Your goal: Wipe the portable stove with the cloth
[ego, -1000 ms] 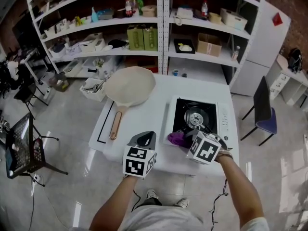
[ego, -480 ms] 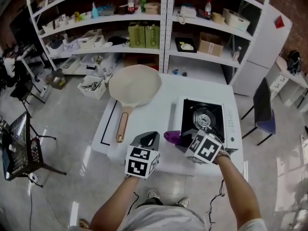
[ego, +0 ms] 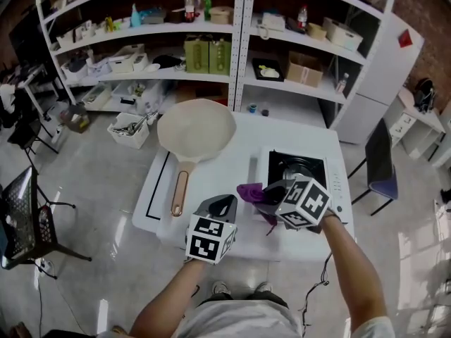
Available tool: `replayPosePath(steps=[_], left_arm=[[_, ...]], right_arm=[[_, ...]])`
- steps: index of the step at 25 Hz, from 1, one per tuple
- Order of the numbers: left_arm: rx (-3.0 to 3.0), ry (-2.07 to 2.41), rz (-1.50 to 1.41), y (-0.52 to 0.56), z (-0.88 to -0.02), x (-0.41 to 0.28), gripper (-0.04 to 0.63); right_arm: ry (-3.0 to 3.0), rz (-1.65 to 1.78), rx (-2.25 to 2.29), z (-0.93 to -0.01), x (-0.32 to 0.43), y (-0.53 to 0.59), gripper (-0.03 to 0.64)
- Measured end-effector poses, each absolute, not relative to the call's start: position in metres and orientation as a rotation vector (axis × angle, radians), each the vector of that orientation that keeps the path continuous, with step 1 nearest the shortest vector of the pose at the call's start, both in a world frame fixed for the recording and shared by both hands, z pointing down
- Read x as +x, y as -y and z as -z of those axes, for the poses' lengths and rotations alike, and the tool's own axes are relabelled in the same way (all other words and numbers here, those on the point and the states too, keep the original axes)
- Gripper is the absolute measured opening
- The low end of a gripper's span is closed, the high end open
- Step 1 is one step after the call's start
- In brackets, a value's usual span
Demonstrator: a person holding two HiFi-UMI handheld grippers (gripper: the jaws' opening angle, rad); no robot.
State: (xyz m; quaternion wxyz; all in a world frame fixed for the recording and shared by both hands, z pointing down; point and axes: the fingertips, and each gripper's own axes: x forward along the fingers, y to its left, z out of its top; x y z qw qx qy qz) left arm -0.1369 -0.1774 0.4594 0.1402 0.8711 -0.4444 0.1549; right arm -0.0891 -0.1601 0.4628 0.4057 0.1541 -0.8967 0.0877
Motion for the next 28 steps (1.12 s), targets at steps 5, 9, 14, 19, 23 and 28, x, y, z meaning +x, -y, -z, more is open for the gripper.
replayPosePath(steps=[5,9,14,19,23,28], left_arm=[[2.514,1.302,-0.446,0.185,-0.458,-0.136,0.003],[2.488,1.345,-0.44,0.195,-0.46,-0.138,0.003],[2.456,1.391,-0.434,0.207,-0.46,-0.132,0.004],[2.424,1.432,-0.434,0.218,-0.458,-0.126,0.004],[2.404,1.46,-0.432,0.226,-0.46,-0.12,0.004],[2.382,1.492,-0.434,0.237,-0.465,-0.116,0.003]], right_arm=[[2.238,-0.243,0.326,-0.473,-0.088,0.166,0.065],[2.218,-0.222,0.283,-0.48,-0.086,0.178,0.065],[2.21,-0.196,0.221,-0.484,-0.08,0.196,0.065],[2.226,-0.21,0.164,-0.486,-0.073,0.215,0.066],[2.268,-0.297,0.113,-0.486,-0.072,0.224,0.066],[2.341,-0.448,0.046,-0.482,-0.078,0.224,0.066]])
